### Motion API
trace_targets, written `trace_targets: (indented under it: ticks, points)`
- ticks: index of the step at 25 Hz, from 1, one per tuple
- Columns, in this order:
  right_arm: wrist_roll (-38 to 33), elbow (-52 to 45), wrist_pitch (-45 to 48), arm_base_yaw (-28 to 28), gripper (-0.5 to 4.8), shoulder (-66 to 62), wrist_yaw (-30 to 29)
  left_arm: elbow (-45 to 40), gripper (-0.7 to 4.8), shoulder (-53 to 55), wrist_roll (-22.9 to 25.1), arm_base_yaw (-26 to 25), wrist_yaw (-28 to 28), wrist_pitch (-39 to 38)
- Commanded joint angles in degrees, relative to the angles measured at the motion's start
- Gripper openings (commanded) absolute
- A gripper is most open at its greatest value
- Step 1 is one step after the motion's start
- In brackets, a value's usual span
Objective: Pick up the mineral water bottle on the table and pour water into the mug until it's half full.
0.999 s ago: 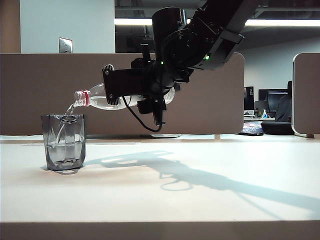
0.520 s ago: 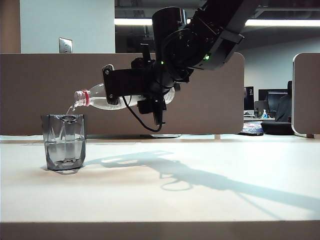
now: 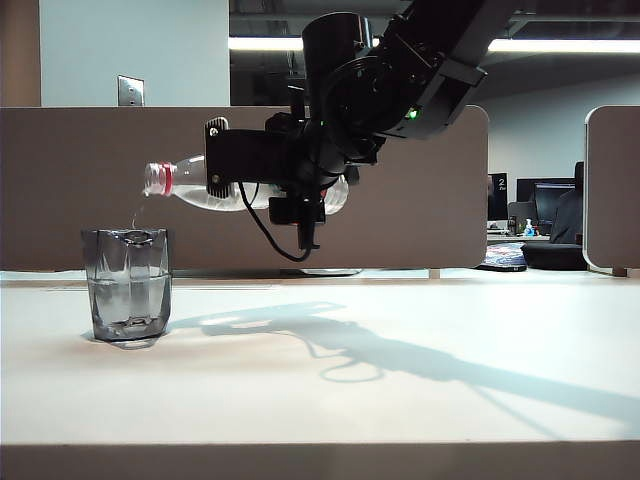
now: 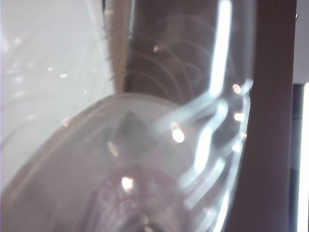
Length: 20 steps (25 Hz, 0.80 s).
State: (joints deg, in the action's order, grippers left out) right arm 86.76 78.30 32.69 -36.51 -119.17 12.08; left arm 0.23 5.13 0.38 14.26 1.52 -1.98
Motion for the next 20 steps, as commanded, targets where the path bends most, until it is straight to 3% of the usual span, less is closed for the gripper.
trace_targets:
  ticks: [1, 6, 13, 20]
  points:
    - [-6.12, 0.48, 2.19, -0.66, 2.51, 0.79, 2.54, 0.17, -0.05, -1.18, 0.02, -0.02, -0.24, 0.77]
    - [-11.37, 0.44, 1.92, -1.86, 2.50, 0.79, 3.28, 0.17, -0.05, -1.66, 0.02, -0.02, -0.24, 0.79]
    - [-24.85, 0.44, 1.97, -2.86, 2.49, 0.81, 8.87, 0.17, -0.05, -3.39, 0.02, -0.02, -0.24, 0.57]
    - [-46.49, 0.42, 1.88, -2.93, 2.19, 1.55, 13.75, 0.17, -0.05, -5.05, 0.02, -0.04, -0.24, 0.72]
